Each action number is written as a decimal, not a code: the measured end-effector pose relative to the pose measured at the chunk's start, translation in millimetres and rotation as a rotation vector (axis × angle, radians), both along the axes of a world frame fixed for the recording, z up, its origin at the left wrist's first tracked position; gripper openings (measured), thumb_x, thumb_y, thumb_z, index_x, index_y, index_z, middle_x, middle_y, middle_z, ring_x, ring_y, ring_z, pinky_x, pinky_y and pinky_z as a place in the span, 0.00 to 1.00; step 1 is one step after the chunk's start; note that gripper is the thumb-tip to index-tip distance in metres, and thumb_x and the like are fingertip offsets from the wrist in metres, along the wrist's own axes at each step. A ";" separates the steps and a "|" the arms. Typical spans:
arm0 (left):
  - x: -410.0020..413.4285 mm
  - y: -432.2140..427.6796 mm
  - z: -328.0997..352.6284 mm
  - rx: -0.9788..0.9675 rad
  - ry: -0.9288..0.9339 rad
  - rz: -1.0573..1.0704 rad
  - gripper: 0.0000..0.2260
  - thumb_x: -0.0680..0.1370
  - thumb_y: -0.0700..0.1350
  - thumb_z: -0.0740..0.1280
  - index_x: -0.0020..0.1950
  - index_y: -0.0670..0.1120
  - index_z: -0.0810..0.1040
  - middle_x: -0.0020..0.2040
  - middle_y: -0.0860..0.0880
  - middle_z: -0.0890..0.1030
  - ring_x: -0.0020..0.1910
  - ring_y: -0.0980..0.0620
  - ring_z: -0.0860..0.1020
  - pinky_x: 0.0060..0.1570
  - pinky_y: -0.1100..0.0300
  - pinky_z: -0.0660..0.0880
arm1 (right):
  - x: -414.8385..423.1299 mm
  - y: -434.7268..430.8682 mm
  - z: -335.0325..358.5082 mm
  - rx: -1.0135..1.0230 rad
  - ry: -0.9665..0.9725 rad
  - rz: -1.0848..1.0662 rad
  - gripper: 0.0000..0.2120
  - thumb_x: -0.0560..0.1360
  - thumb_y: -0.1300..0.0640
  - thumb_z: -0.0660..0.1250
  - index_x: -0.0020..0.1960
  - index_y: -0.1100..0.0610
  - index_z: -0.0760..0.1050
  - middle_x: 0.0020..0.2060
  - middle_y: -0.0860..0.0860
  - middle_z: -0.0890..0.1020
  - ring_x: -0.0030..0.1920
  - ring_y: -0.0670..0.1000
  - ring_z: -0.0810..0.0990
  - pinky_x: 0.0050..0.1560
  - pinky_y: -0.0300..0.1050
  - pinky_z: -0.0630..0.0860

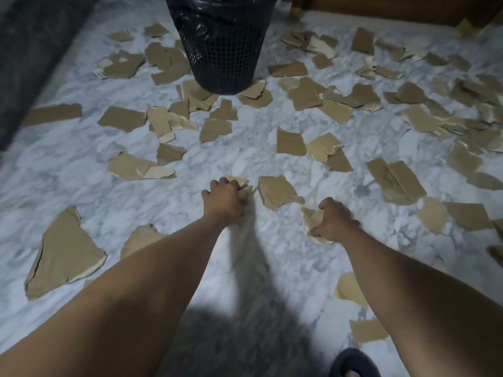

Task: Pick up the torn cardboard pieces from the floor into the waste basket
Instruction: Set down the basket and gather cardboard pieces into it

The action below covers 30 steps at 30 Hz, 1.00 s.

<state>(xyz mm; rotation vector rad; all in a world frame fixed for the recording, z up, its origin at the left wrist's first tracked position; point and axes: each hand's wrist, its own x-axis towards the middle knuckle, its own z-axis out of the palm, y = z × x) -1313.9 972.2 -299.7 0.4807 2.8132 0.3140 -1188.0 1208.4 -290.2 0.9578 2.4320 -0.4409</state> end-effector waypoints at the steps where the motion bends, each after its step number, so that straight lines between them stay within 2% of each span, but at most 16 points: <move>1: -4.8 0.7 -2.9 -0.034 0.003 0.008 0.16 0.76 0.53 0.65 0.62 0.49 0.73 0.61 0.46 0.70 0.60 0.43 0.67 0.54 0.49 0.65 | 0.2 0.2 -0.8 0.006 -0.014 -0.035 0.40 0.61 0.44 0.82 0.67 0.51 0.67 0.65 0.52 0.71 0.66 0.58 0.71 0.62 0.57 0.70; 4: -13.4 0.0 -11.3 -0.030 -0.098 0.048 0.22 0.74 0.55 0.68 0.65 0.47 0.71 0.65 0.45 0.66 0.62 0.43 0.65 0.55 0.49 0.69 | -3.8 9.5 -5.9 -0.066 -0.069 -0.061 0.40 0.56 0.42 0.82 0.62 0.55 0.72 0.59 0.53 0.79 0.60 0.59 0.76 0.61 0.58 0.72; 6: -17.7 -0.7 -14.1 0.099 -0.198 0.102 0.22 0.73 0.54 0.70 0.63 0.45 0.73 0.64 0.44 0.66 0.61 0.43 0.69 0.55 0.48 0.75 | -8.8 16.3 -1.7 -0.142 -0.065 -0.107 0.41 0.53 0.43 0.83 0.60 0.59 0.75 0.56 0.55 0.81 0.56 0.59 0.79 0.57 0.57 0.76; 8: -20.4 -1.3 -14.1 0.231 -0.242 0.137 0.22 0.70 0.49 0.73 0.61 0.43 0.73 0.61 0.43 0.68 0.56 0.42 0.75 0.53 0.49 0.77 | -17.7 19.2 9.5 -0.242 -0.012 -0.192 0.40 0.59 0.49 0.84 0.64 0.64 0.73 0.55 0.56 0.80 0.53 0.58 0.80 0.43 0.48 0.79; 10: -20.2 -0.5 -11.4 0.254 -0.269 0.144 0.29 0.70 0.45 0.75 0.67 0.44 0.67 0.60 0.41 0.71 0.55 0.41 0.76 0.52 0.49 0.77 | -29.6 20.6 21.6 -0.348 0.091 -0.260 0.33 0.65 0.53 0.81 0.64 0.64 0.74 0.54 0.56 0.80 0.48 0.56 0.81 0.32 0.43 0.75; 13: -19.5 1.9 -5.6 0.185 -0.280 0.150 0.38 0.71 0.44 0.74 0.75 0.46 0.56 0.58 0.41 0.75 0.55 0.40 0.77 0.51 0.50 0.77 | -50.4 12.3 29.3 -0.437 0.220 -0.275 0.26 0.69 0.55 0.79 0.64 0.61 0.77 0.54 0.56 0.82 0.45 0.55 0.82 0.25 0.39 0.74; 15: -18.7 2.9 -4.7 0.120 -0.265 0.118 0.31 0.72 0.46 0.72 0.71 0.45 0.63 0.57 0.43 0.76 0.54 0.42 0.78 0.50 0.51 0.77 | -65.3 -2.3 25.3 -0.477 0.265 -0.273 0.30 0.66 0.51 0.81 0.64 0.59 0.77 0.56 0.56 0.81 0.50 0.56 0.82 0.31 0.43 0.80; 17: -18.5 0.8 -4.5 0.128 -0.289 0.123 0.20 0.73 0.47 0.69 0.64 0.44 0.71 0.56 0.44 0.77 0.53 0.44 0.78 0.47 0.54 0.76 | -76.8 -16.0 14.6 -0.413 0.275 -0.214 0.42 0.55 0.39 0.80 0.65 0.54 0.76 0.59 0.56 0.78 0.56 0.57 0.80 0.44 0.52 0.84; 18: -18.8 -1.5 -3.8 0.157 -0.302 0.145 0.17 0.74 0.46 0.68 0.61 0.43 0.73 0.56 0.44 0.78 0.52 0.44 0.79 0.45 0.56 0.75 | -81.3 -20.2 6.1 -0.351 0.255 -0.160 0.44 0.54 0.35 0.78 0.66 0.53 0.75 0.61 0.56 0.77 0.59 0.57 0.78 0.51 0.54 0.82; 20: -20.9 -9.6 -0.3 0.214 -0.324 0.192 0.11 0.74 0.46 0.66 0.53 0.42 0.76 0.53 0.43 0.80 0.50 0.45 0.80 0.41 0.58 0.74 | -83.6 -31.4 -2.8 -0.205 0.200 -0.058 0.39 0.64 0.38 0.76 0.69 0.53 0.72 0.63 0.56 0.74 0.65 0.58 0.73 0.62 0.53 0.75; 22: -25.3 -22.8 6.8 0.299 -0.381 0.241 0.08 0.71 0.48 0.69 0.43 0.44 0.76 0.48 0.44 0.81 0.50 0.47 0.80 0.40 0.60 0.70 | -81.7 -40.4 -6.7 -0.122 0.193 -0.041 0.36 0.67 0.40 0.76 0.69 0.54 0.69 0.64 0.57 0.73 0.68 0.58 0.69 0.63 0.53 0.71; 24: -30.9 -39.2 15.5 0.467 -0.458 0.341 0.10 0.67 0.51 0.70 0.39 0.47 0.73 0.46 0.44 0.79 0.47 0.48 0.79 0.41 0.61 0.72 | -79.7 -45.8 -10.2 -0.115 0.197 -0.076 0.36 0.66 0.42 0.78 0.66 0.55 0.69 0.63 0.57 0.74 0.65 0.59 0.72 0.59 0.52 0.74; 25: -33.1 -47.5 19.0 0.563 -0.481 0.415 0.11 0.66 0.52 0.70 0.40 0.47 0.74 0.46 0.43 0.79 0.44 0.48 0.79 0.40 0.62 0.75 | -79.6 -47.7 -11.4 -0.135 0.200 -0.097 0.36 0.65 0.44 0.79 0.65 0.57 0.70 0.62 0.57 0.76 0.63 0.59 0.75 0.55 0.50 0.76; 27: -37.1 -63.6 23.6 0.678 -0.484 0.512 0.10 0.72 0.48 0.73 0.43 0.45 0.75 0.47 0.42 0.79 0.38 0.50 0.77 0.33 0.66 0.77 | -80.7 -50.4 -11.4 -0.222 0.223 -0.196 0.38 0.62 0.49 0.83 0.64 0.60 0.70 0.59 0.56 0.79 0.58 0.58 0.80 0.47 0.47 0.77; 29: -38.6 -76.3 27.0 0.707 -0.477 0.564 0.07 0.76 0.43 0.71 0.50 0.41 0.77 0.47 0.43 0.78 0.37 0.51 0.76 0.37 0.66 0.76 | -82.4 -51.9 -9.0 -0.295 0.265 -0.285 0.40 0.58 0.52 0.85 0.65 0.60 0.71 0.58 0.56 0.80 0.56 0.58 0.81 0.49 0.50 0.80; 30: -39.9 -80.8 27.5 0.706 -0.478 0.591 0.10 0.76 0.43 0.72 0.54 0.40 0.77 0.46 0.44 0.78 0.37 0.50 0.76 0.42 0.63 0.75 | -83.0 -52.8 -4.8 -0.327 0.272 -0.287 0.40 0.59 0.53 0.84 0.66 0.60 0.72 0.59 0.56 0.81 0.56 0.58 0.81 0.51 0.52 0.81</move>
